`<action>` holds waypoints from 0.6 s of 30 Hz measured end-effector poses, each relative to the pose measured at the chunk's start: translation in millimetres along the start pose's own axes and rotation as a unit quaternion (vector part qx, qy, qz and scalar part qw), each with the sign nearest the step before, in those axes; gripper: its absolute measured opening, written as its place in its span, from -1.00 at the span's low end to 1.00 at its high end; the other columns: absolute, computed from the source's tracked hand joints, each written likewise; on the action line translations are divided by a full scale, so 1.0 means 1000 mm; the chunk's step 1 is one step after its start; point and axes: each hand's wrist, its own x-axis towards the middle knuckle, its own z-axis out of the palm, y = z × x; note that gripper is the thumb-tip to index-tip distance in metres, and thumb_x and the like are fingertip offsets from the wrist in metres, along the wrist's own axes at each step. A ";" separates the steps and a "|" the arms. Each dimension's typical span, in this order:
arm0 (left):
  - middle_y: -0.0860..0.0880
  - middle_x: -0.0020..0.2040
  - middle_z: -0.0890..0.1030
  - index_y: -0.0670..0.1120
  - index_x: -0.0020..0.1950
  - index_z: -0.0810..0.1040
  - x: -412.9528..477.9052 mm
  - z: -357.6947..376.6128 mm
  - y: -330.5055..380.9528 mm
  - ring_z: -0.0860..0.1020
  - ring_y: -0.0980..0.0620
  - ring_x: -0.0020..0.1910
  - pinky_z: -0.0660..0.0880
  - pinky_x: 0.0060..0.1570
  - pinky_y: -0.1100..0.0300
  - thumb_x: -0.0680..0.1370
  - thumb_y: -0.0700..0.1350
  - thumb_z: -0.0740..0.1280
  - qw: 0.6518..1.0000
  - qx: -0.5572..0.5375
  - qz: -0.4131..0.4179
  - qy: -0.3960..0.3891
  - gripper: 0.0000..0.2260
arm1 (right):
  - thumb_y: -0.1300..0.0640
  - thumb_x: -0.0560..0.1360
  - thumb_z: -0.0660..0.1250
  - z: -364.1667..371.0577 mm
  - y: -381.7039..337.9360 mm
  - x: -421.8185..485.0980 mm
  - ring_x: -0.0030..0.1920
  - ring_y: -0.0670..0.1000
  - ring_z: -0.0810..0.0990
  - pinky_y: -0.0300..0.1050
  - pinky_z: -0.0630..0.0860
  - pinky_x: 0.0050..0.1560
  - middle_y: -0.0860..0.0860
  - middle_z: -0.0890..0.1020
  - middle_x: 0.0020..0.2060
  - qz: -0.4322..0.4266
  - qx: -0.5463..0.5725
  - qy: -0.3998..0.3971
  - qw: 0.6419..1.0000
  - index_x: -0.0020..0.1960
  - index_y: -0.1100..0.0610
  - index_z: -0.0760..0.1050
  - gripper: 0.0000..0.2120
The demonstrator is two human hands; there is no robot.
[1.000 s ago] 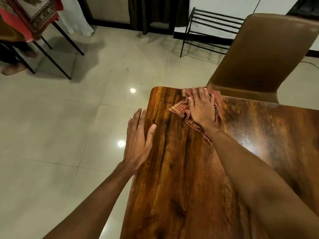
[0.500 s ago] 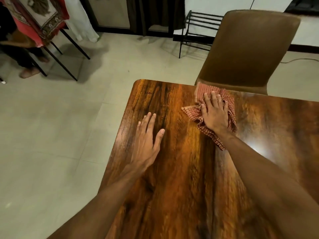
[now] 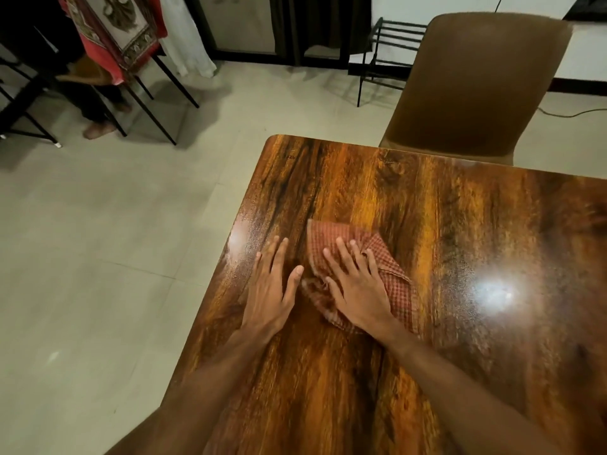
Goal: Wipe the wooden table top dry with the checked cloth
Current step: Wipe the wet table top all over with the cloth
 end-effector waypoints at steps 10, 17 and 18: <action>0.05 0.67 0.03 0.07 0.66 0.01 -0.079 -0.029 -0.058 -0.03 0.10 0.64 -0.09 0.61 -0.01 0.66 0.27 -0.04 0.997 0.004 -0.067 0.023 -0.40 | -0.27 0.70 -0.10 0.017 -0.111 -0.009 0.69 0.22 -0.10 0.32 -0.15 0.64 0.11 -0.11 0.69 -0.091 -0.009 -0.028 0.995 0.70 -0.06 -0.09 -0.36; 0.01 0.66 0.08 0.04 0.65 0.06 -0.132 -0.059 -0.112 0.01 0.10 0.64 -0.12 0.61 0.06 0.66 0.27 -0.06 0.993 -0.003 -0.091 0.068 -0.40 | -0.25 0.72 -0.09 0.020 -0.193 0.006 0.69 0.18 -0.12 0.30 -0.12 0.64 0.06 -0.08 0.70 -0.086 0.003 -0.041 0.995 0.71 -0.07 -0.05 -0.39; 0.01 0.66 0.08 0.04 0.65 0.06 -0.142 -0.063 -0.118 0.01 0.10 0.64 -0.13 0.61 0.07 0.67 0.25 -0.05 0.993 -0.004 -0.094 0.071 -0.41 | -0.23 0.72 -0.07 0.021 -0.209 -0.001 0.69 0.19 -0.13 0.30 -0.11 0.64 0.08 -0.08 0.70 -0.083 0.005 -0.043 0.996 0.71 -0.06 -0.06 -0.39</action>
